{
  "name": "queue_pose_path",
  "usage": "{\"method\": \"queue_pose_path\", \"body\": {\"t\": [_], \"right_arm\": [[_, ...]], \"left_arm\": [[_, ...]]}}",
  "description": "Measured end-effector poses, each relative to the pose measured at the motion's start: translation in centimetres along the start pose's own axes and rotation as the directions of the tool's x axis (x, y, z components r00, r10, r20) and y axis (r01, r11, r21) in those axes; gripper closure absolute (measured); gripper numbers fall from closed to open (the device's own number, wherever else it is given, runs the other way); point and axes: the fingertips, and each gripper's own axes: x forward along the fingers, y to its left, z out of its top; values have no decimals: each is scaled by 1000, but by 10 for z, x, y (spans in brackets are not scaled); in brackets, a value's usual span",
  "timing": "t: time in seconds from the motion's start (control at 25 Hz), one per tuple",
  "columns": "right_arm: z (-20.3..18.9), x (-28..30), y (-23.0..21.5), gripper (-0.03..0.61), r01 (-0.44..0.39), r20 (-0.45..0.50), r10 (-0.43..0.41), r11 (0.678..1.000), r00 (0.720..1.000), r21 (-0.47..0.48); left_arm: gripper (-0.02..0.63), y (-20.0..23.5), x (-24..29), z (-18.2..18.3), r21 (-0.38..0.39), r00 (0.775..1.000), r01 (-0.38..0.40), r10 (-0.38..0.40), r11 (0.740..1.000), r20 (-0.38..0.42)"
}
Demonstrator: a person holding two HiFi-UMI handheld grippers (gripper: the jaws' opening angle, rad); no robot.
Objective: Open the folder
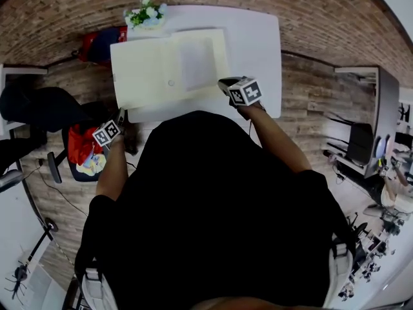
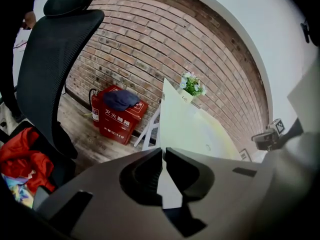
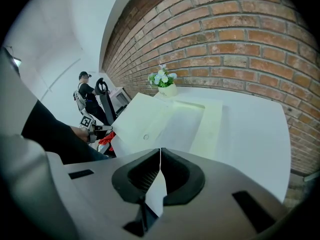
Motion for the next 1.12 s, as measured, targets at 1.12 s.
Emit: {"method": "queue_pose_path", "body": {"t": [1.12], "right_arm": [[-8,1,6,551,4,20,-4,1000,1000,20]], "left_arm": [[503,-13,-13,34,21,989,111,-113,994,98]]}}
